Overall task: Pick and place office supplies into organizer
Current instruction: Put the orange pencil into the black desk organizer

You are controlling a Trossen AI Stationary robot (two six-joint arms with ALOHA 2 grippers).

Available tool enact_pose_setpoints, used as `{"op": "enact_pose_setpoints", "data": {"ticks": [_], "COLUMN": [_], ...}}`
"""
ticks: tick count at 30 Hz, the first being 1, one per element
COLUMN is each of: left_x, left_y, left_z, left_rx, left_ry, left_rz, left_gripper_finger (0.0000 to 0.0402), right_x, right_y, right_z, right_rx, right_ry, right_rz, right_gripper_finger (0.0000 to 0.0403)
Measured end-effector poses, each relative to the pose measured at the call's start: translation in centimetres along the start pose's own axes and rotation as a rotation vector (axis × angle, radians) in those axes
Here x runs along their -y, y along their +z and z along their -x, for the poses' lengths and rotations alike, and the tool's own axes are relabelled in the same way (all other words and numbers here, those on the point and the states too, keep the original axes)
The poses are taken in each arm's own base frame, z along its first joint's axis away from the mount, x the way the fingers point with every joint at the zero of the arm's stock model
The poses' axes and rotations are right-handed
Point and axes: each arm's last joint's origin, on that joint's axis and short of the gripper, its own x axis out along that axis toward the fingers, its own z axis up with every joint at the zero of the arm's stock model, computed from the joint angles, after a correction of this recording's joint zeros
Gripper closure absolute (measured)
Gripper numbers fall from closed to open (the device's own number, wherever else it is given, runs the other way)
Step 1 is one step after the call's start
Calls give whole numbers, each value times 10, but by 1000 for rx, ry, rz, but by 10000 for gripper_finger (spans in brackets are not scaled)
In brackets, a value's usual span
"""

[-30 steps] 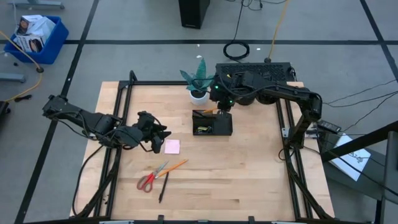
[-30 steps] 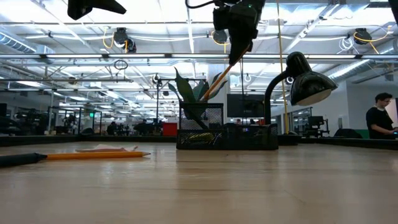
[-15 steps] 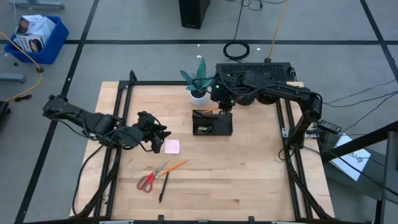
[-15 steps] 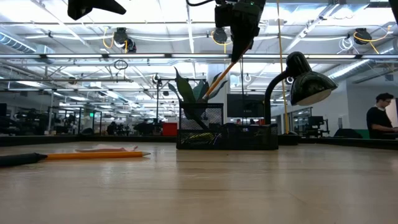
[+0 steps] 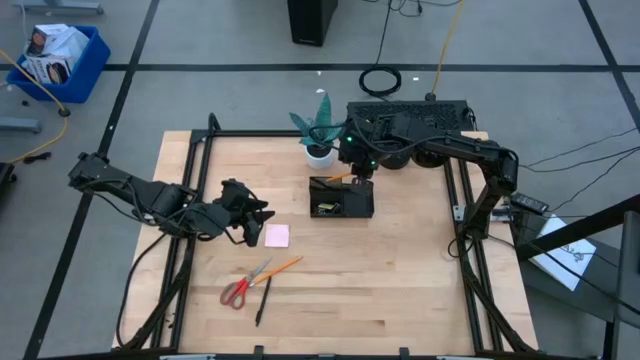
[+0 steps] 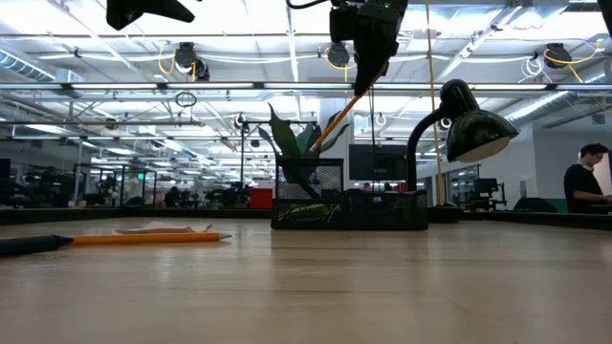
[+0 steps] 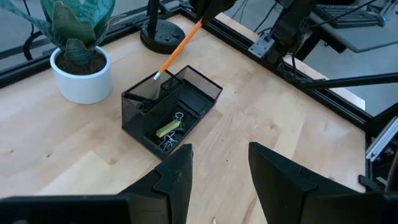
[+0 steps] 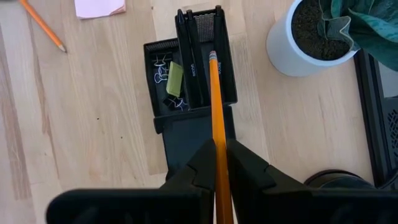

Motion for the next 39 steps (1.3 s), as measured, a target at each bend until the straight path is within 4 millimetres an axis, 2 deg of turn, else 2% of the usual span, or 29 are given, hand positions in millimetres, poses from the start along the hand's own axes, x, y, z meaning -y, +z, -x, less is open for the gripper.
{"op": "enact_pose_setpoints", "data": {"ticks": [16,20,23,27,30,33,35,39], "left_x": [0,-2,-7,-20,-29,-32,-29,-18], "left_y": [0,0,4,8,1,-3,-1,14], "left_z": [0,-10,-24,-40,-51,-62,-65,-53], "left_rx": [10,-4,-17,-128,-281,-424,-361,-86], "left_ry": [12,41,87,106,123,89,90,75], "left_rz": [-23,-12,104,156,112,161,193,217], "left_gripper_finger": [240,240,238,215,184,165,162,160], "right_x": [0,0,-1,-9,-14,-18,-20,-24], "right_y": [1,1,2,6,9,10,9,7], "right_z": [0,0,0,0,0,0,2,17], "right_rx": [11,12,17,48,82,90,87,145], "right_ry": [-1,-1,2,8,20,45,46,48], "right_rz": [-1,-48,-87,-78,-62,-57,-56,-42], "right_gripper_finger": [385,385,385,385,385,385,385,385]}}
